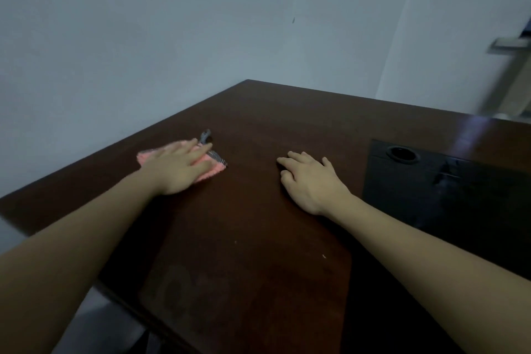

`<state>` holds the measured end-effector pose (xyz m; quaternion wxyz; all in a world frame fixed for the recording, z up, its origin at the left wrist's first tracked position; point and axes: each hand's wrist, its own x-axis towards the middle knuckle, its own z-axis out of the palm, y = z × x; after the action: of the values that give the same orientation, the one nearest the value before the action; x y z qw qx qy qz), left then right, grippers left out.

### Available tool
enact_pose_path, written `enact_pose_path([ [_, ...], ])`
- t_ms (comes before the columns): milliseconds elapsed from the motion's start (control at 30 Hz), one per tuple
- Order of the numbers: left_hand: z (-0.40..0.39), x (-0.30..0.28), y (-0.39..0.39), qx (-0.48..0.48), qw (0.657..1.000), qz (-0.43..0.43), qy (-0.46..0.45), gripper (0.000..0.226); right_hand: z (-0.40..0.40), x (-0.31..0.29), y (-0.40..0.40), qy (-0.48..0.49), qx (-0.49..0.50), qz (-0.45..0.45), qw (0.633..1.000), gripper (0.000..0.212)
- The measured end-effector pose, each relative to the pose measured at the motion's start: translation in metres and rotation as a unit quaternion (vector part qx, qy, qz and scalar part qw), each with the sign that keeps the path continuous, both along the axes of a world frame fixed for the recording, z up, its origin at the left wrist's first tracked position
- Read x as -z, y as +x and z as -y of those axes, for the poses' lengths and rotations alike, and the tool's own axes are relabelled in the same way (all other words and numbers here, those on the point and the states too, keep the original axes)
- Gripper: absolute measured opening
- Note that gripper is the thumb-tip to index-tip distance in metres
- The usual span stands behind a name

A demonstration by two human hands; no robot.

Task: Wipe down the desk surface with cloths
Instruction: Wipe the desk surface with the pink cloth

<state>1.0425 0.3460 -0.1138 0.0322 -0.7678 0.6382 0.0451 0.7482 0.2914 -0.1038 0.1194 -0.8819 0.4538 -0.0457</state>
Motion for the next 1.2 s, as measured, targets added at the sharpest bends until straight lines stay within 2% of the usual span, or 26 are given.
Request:
enact_pose_path([
  [33,0.011,0.001,0.002,-0.026,1.0,-0.002,0.001,0.112,0.0,0.0,0.0,0.0,0.001,0.0,1.0,0.052],
  [133,0.02,0.001,-0.011,-0.072,0.997,-0.023,-0.009,0.072,0.0,-0.002,-0.001,-0.002,0.002,-0.004,1.0,0.052],
  [167,0.015,0.001,-0.017,-0.069,0.997,-0.019,-0.009,0.069,0.0,-0.003,-0.001,-0.003,0.002,-0.007,1.0,0.052],
  [300,-0.033,-0.003,-0.036,0.02,1.0,-0.008,0.007,0.099,0.0,-0.008,0.001,-0.017,0.005,-0.042,0.999,0.053],
  [400,-0.082,0.0,-0.043,0.11,0.994,0.001,0.001,0.094,-0.003,-0.013,0.013,-0.029,-0.012,-0.04,0.999,0.053],
  [467,-0.101,-0.001,-0.038,0.126,0.992,-0.019,-0.001,0.079,-0.01,-0.015,0.027,-0.019,-0.033,-0.011,0.999,0.053],
  [567,-0.102,-0.004,-0.019,0.107,0.993,-0.054,-0.005,0.076,-0.02,-0.012,0.047,0.001,-0.068,0.005,0.998,0.053],
  [633,-0.091,-0.008,-0.009,0.09,0.995,-0.048,0.003,0.09,-0.025,-0.007,0.053,0.01,-0.08,-0.004,0.997,0.052],
  [700,-0.071,-0.01,0.008,0.068,0.998,0.003,0.01,0.107,-0.027,-0.003,0.055,0.008,-0.08,-0.016,0.997,0.052],
  [733,-0.059,-0.011,0.016,0.056,0.998,0.031,0.018,0.105,-0.027,-0.002,0.056,0.004,-0.078,-0.017,0.997,0.051],
  [800,-0.029,-0.011,0.038,-0.007,1.0,0.013,-0.008,0.09,-0.027,-0.001,0.057,-0.003,-0.076,-0.013,0.997,0.051],
  [933,0.021,0.001,0.064,-0.091,0.996,0.004,-0.011,0.091,-0.029,-0.002,0.056,-0.007,-0.072,-0.006,0.997,0.051],
  [1000,0.027,0.003,0.058,-0.108,0.994,0.005,-0.014,0.078,-0.03,-0.002,0.055,-0.006,-0.071,-0.007,0.997,0.051],
  [1067,0.019,0.001,0.049,-0.093,0.995,0.003,-0.02,0.072,-0.03,-0.003,0.055,-0.005,-0.069,-0.008,0.998,0.05],
  [1200,-0.028,0.0,0.029,0.012,1.0,0.008,0.009,0.092,-0.03,-0.004,0.056,-0.003,-0.065,-0.018,0.998,0.051],
])
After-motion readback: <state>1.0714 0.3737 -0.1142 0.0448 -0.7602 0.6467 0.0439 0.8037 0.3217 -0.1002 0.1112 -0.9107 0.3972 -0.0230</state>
